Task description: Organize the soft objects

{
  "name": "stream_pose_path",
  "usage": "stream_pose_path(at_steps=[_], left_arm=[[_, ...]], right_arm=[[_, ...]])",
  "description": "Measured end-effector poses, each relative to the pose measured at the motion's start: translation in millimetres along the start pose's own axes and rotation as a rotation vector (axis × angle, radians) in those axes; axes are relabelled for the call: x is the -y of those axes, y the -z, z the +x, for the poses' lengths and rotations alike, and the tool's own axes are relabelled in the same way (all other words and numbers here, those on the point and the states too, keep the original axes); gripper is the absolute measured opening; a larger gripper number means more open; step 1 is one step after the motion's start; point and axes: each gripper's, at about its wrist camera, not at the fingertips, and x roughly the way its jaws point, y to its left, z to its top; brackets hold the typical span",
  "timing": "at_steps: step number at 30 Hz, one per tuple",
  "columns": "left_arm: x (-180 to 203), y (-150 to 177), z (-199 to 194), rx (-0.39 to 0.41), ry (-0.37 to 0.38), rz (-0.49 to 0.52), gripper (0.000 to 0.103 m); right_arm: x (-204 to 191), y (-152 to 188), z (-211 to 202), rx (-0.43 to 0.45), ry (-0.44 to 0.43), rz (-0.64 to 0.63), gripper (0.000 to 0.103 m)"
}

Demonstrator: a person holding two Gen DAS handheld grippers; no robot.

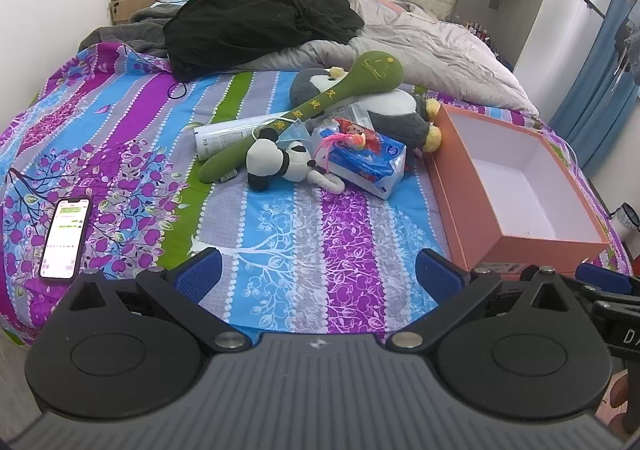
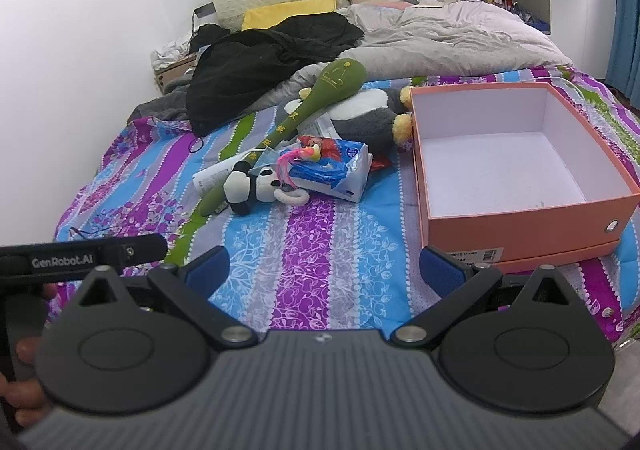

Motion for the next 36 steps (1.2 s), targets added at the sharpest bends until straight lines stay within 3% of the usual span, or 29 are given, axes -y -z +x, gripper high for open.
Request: stream_pose_path(at_steps=[16, 36], left_arm=[[-3, -1, 20, -0.039, -0.001, -0.009, 0.103], [-21, -3, 66, -0.092, -0.020, -0.055, 0.103]], right_arm=[[-1, 1, 12, -0.011, -0.028, -0.039, 0.103], [3, -1, 41, -0.003, 0.007, -0.091, 0.101]])
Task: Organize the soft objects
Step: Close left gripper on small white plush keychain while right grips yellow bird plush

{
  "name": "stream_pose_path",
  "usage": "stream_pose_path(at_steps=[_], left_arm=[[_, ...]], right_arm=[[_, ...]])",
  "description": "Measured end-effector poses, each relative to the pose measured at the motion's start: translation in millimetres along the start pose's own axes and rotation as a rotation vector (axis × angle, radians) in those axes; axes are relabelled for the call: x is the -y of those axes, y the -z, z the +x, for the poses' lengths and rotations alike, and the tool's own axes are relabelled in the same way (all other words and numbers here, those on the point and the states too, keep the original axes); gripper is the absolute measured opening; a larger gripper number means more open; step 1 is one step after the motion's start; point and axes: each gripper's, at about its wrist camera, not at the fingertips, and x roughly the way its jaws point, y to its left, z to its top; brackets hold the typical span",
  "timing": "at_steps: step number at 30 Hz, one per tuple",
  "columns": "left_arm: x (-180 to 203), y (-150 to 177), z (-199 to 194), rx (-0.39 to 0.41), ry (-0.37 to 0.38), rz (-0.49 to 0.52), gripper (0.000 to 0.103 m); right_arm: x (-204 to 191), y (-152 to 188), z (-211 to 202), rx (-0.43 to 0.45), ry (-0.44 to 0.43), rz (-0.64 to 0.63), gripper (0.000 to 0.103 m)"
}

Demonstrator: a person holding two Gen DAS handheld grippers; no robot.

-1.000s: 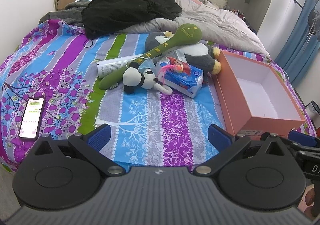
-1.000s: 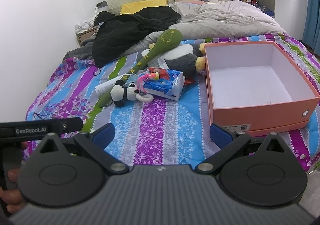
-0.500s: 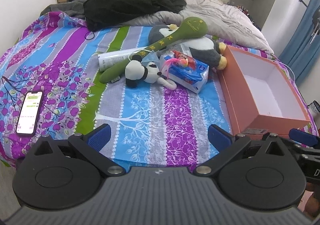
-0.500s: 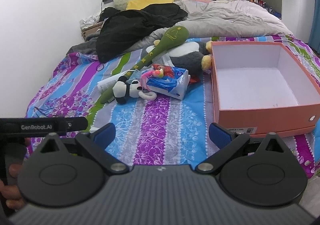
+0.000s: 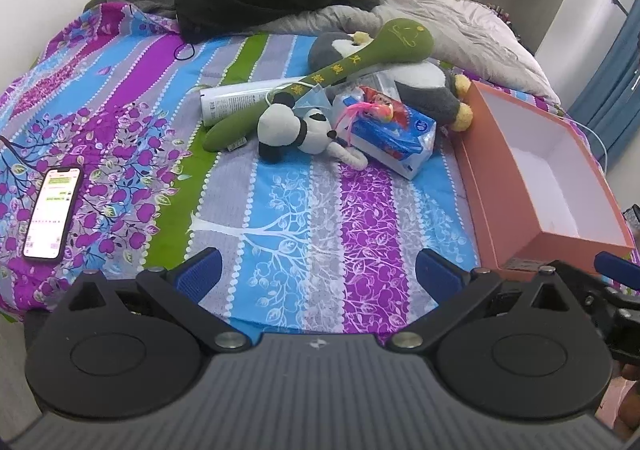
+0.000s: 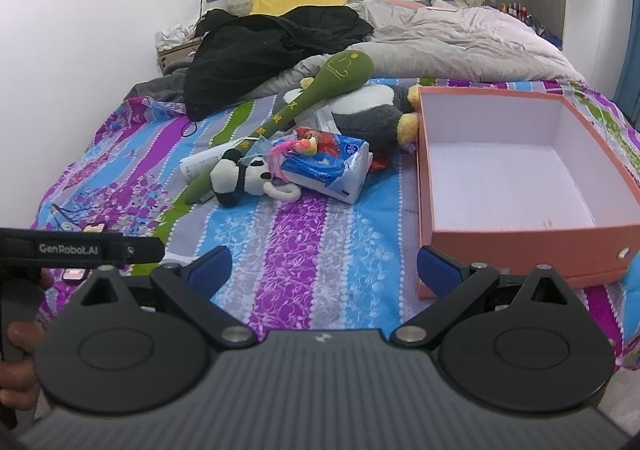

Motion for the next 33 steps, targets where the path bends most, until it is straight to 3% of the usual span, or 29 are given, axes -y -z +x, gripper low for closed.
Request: stream_pose_path(at_steps=[13, 19, 23, 27, 33], left_arm=[[-12, -35, 80, -0.027, 0.038, -0.053, 0.103], [-15, -52, 128, -0.033, 0.091, -0.081, 0.103], [-14, -59, 159, -0.035, 0.111, -0.073, 0.093], [-16, -66, 186, -0.036, 0.141, -0.080, 0.086], [-21, -76, 220, -0.062, 0.201, -0.121, 0.067]], right_arm=[[7, -36, 66, 0.007, -0.040, 0.025, 0.101], [8, -60, 103, 0.051, -0.078, 0.037, 0.101], [5, -71, 137, 0.024, -0.097, 0.036, 0.100], [4, -79, 169, 0.000, -0.130, 0.049, 0.080], [0, -88, 212, -0.036, -0.129, 0.066, 0.071]])
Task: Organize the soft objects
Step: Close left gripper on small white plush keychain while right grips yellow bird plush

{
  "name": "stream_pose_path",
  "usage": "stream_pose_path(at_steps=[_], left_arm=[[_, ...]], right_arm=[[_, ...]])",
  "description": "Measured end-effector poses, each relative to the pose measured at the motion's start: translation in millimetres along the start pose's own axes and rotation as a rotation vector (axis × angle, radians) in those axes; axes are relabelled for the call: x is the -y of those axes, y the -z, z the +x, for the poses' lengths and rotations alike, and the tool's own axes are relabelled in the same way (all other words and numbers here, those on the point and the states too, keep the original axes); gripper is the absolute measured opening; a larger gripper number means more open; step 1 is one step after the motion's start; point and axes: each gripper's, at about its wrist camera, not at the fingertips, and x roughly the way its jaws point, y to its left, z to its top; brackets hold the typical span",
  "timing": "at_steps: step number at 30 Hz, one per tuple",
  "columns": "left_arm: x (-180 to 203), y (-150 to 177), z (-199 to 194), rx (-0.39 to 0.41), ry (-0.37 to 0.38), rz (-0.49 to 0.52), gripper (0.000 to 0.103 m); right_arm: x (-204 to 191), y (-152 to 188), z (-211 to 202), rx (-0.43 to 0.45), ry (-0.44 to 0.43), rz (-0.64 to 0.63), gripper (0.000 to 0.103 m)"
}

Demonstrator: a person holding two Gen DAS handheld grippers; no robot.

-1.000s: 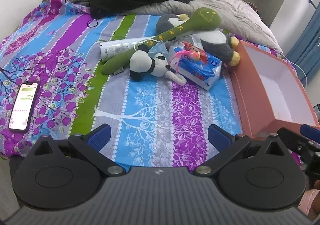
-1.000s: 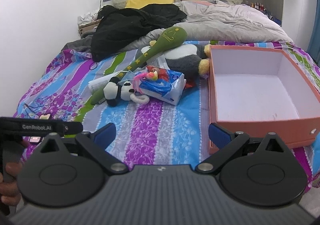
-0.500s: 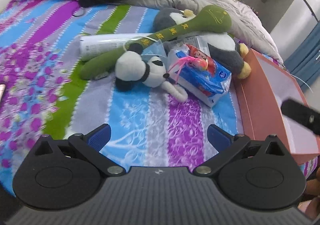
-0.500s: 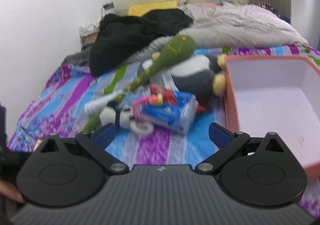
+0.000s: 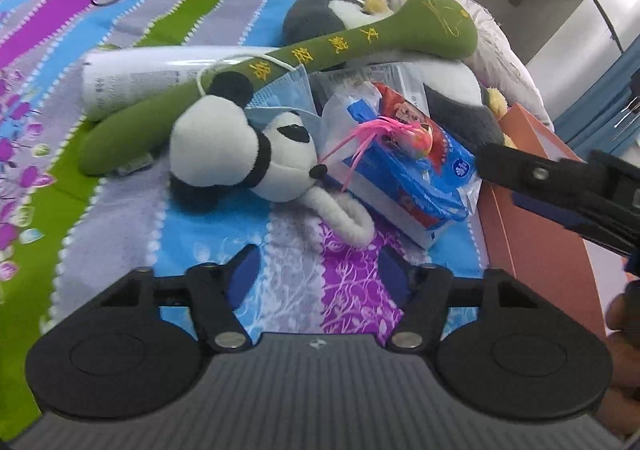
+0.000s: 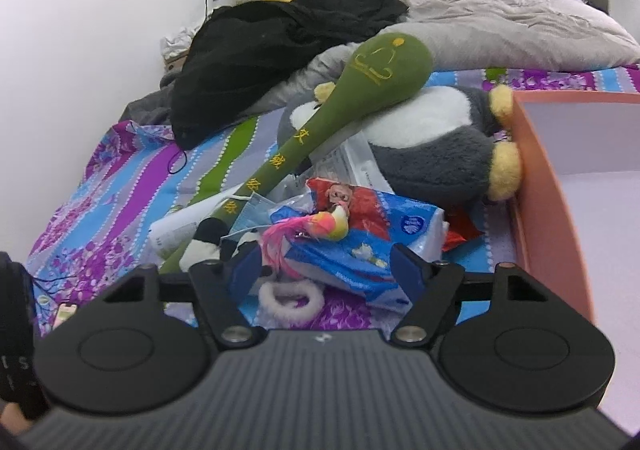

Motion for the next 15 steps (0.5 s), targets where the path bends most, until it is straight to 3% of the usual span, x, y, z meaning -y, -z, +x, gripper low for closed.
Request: stream_pose_path(at_steps=[9, 15], left_arm=[[-8, -11, 37, -0.029, 0.060, -0.054, 0.051], [-12, -16, 53, -0.041, 0.062, -0.058, 0.028]], right_arm=[[3, -12, 49, -0.017, -0.017, 0.035, 0.066], [9, -11, 75, -0.046, -0.033, 0.065, 0.056]])
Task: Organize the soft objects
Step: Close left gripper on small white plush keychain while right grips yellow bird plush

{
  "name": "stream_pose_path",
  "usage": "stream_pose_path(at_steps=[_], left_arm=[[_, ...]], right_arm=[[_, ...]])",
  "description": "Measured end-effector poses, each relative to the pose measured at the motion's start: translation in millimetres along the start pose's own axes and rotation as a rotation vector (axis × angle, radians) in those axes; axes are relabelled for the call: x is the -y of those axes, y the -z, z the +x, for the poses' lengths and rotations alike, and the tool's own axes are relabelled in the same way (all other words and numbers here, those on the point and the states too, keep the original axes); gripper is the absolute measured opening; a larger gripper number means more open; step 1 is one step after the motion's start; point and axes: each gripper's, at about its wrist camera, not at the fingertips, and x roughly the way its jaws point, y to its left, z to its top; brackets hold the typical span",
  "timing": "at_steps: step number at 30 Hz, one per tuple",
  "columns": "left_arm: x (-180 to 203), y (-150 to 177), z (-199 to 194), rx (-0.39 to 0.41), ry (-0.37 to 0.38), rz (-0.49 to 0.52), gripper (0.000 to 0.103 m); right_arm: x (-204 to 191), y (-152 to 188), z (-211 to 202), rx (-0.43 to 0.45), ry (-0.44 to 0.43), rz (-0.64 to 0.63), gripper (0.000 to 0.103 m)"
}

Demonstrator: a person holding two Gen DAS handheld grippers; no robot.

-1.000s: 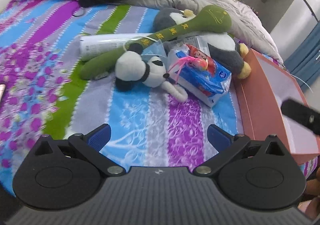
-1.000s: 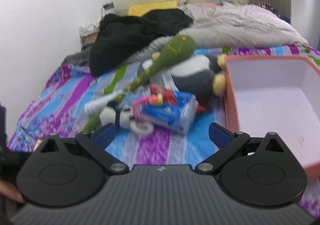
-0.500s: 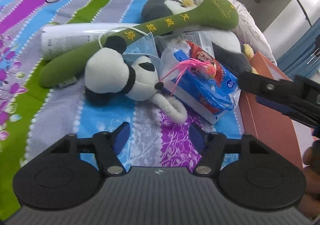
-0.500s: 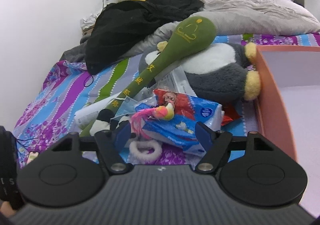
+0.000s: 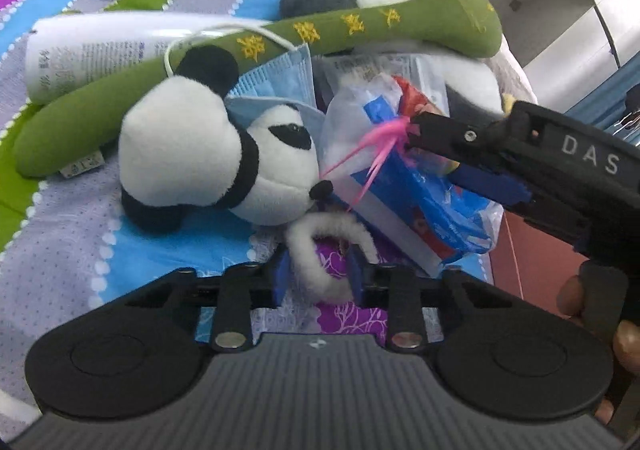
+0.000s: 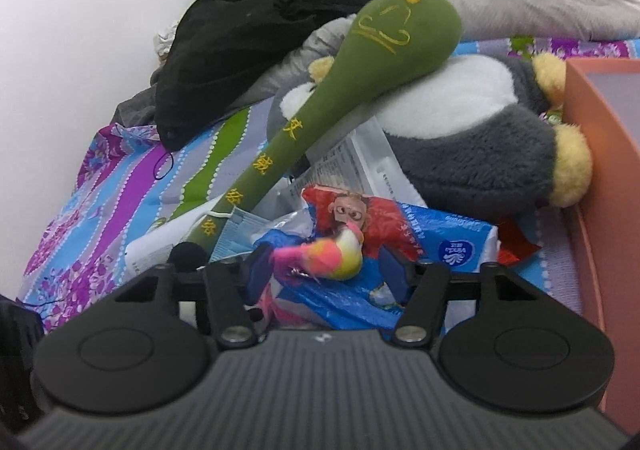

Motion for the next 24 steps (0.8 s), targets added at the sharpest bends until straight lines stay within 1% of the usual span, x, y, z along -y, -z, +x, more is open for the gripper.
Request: stream_pose_path(at_steps=[1, 2, 4, 5, 13, 18, 24], left_arm=[[-1, 0, 2, -0.001, 0.001, -0.002, 0.024], [-2, -1, 3, 0.000, 0.002, -0.005, 0.019], [-3, -2, 5, -0.001, 0.002, -0.007, 0.012], [-3, -2, 4, 0.000, 0.002, -0.009, 0.011], [-1, 0, -11, 0.028, 0.008, -0.007, 0.009], [7, 2, -27, 0.046, 0.006, 0.012, 0.009], [13, 15, -57, 0.068, -0.004, 0.042, 0.009]], right_arm=[[0, 0, 2, -0.004, -0.004, 0.004, 0.053], [0, -1, 4, -0.003, -0.011, 0.007, 0.051], [-2, 0, 5, 0.001, -0.022, 0.006, 0.050], [-3, 0, 6, 0.004, -0.023, 0.003, 0.047], [-6, -1, -2, 0.028, -0.020, -0.019, 0.046], [-13, 2, -20, 0.050, -0.002, -0.058, 0.046], [-19, 11, -48, 0.062, 0.020, -0.088, 0.046]])
